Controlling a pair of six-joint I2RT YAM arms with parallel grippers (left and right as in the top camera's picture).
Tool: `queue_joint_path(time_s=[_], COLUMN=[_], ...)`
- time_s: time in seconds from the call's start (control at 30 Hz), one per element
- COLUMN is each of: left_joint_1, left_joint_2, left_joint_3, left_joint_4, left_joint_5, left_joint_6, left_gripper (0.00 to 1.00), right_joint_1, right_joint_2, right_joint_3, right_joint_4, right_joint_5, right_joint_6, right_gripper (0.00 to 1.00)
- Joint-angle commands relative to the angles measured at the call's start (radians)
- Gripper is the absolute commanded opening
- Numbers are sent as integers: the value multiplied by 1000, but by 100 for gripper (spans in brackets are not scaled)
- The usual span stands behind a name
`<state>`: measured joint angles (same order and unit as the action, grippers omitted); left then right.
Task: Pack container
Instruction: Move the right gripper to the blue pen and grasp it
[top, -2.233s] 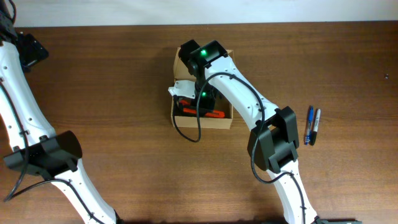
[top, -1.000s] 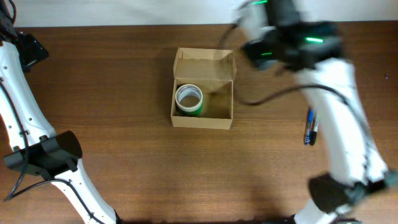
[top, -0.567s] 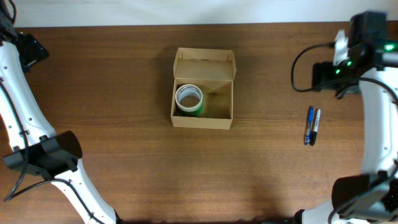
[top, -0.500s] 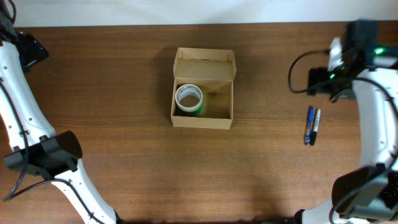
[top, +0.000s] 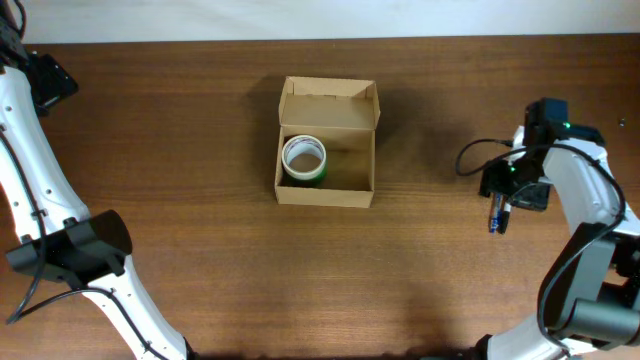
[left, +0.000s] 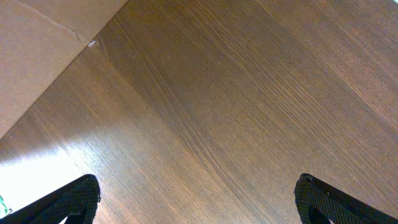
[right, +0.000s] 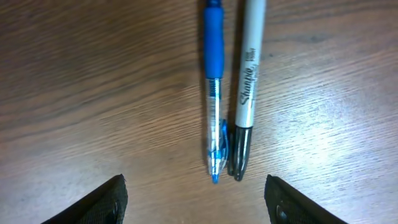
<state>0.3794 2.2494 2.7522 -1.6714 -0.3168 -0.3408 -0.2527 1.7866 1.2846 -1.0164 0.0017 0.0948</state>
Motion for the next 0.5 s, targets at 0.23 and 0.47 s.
queue_joint_path(time_s=[0.23, 0.47], left_joint_1=[7, 7], left_joint_2=[-28, -28], left_joint_3=[-5, -5], left_joint_4=[2, 2], left_joint_5=[4, 5], left_joint_6=[-13, -13], left_gripper=[100, 100], right_joint_1=[-10, -11], right_joint_2=[78, 130], right_joint_3=[-19, -19], right_joint_4=[13, 54], right_joint_5=[-32, -32], right_joint_6=[27, 26], right_gripper=[63, 63])
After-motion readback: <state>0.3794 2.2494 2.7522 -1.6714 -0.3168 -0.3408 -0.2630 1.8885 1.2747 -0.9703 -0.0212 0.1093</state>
